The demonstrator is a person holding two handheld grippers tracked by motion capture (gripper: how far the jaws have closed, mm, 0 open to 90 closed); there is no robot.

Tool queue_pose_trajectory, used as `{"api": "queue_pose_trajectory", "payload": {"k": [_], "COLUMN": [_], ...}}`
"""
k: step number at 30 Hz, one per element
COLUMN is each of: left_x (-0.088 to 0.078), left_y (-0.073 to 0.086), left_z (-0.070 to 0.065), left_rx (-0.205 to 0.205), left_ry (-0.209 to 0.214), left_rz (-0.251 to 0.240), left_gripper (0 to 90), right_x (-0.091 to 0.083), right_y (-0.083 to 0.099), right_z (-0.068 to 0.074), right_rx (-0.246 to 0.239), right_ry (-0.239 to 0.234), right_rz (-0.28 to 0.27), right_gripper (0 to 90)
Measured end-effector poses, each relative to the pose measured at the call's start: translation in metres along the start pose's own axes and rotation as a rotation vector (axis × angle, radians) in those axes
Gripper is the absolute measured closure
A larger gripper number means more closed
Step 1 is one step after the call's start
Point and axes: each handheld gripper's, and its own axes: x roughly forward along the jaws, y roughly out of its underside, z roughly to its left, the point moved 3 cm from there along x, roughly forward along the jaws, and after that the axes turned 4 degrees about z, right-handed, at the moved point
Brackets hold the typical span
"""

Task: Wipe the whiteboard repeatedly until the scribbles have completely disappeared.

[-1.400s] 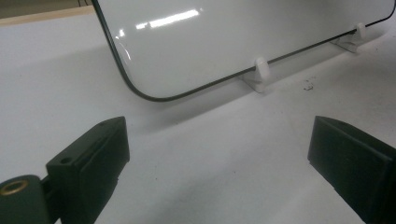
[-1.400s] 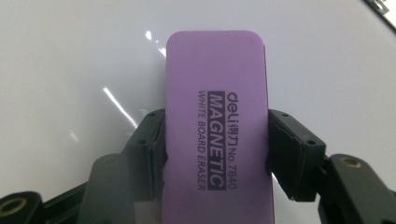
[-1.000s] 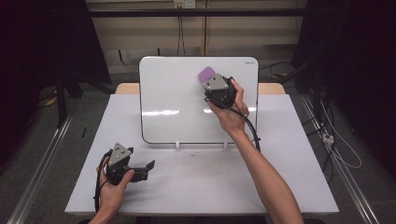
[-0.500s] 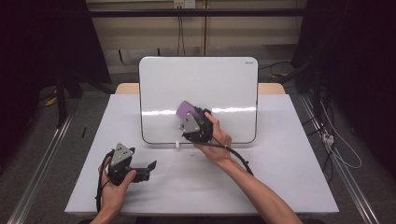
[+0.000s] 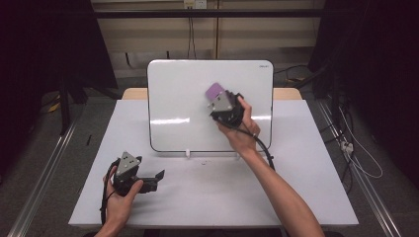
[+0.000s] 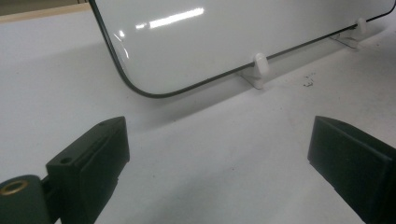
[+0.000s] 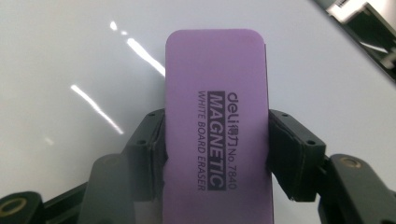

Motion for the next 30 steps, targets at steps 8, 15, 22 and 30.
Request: {"api": "queue_pose_trajectory", "payload": {"k": [8,15,22,30], "left_x": [-0.001,-0.001,0.000,-0.002], "left_y": [-0.001,0.000,0.001,0.002], "left_z": [0.000,0.001,0.001,0.005], "left_rx": [0.006,0.003,0.002,-0.010], "left_ry": [-0.004,0.002,0.002,-0.005], "left_rz": [0.000,0.003,0.009,0.007], "left_gripper": [5.3,5.5,5.5,5.6], "right_x": [0.001,-0.008,-0.011,-0.017], "right_y": [-0.014,-0.006,0.000,0.012], "right_z": [0.032,0.088,0.088,0.047], "right_rx": [-0.026,-0.096,-0.097,0.080], "right_ry": [-0.024,-0.174,-0.166,-0.185], "right_rz": [-0.013,-0.036,-0.033,-0.066], "right_gripper": [41.7,41.6,41.7,41.7]}}
